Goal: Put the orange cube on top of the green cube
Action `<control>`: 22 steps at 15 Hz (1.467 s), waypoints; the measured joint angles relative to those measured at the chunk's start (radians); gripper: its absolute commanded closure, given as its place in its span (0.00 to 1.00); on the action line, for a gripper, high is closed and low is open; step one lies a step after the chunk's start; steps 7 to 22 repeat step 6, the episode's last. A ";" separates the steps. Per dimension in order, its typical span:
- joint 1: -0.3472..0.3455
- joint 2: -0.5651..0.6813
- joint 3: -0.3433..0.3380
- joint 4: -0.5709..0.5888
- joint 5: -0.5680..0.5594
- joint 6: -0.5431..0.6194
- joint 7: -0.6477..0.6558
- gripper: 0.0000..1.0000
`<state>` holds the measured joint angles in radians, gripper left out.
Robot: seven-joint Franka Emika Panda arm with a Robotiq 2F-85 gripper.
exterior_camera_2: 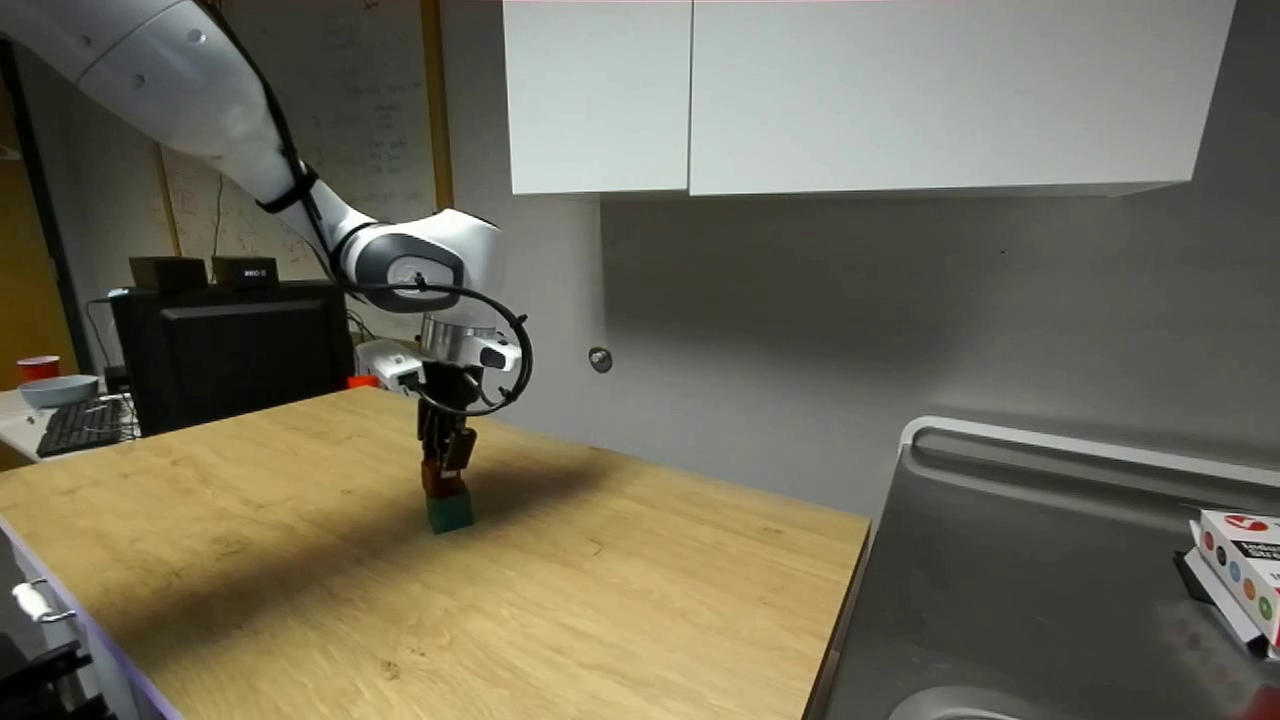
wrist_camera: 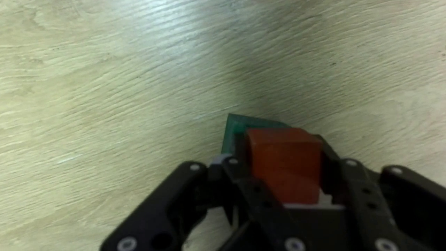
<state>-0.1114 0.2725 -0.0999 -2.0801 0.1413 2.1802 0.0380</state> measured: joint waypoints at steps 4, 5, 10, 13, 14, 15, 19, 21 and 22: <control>-0.005 0.017 0.000 0.026 0.000 -0.018 0.000 0.00; -0.006 0.018 0.000 0.031 0.000 -0.028 0.000 0.00; -0.006 0.019 0.000 0.033 0.000 -0.036 0.000 0.00; -0.006 0.019 0.000 0.033 0.000 -0.036 0.000 0.00; -0.006 0.019 0.000 0.033 0.000 -0.036 0.000 0.00; -0.006 0.019 0.000 0.033 0.000 -0.036 0.000 0.00; -0.006 0.019 0.000 0.033 0.000 -0.036 0.000 0.00; -0.006 0.019 0.000 0.033 0.000 -0.036 0.000 0.00; -0.006 0.019 0.000 0.033 0.000 -0.036 0.000 0.00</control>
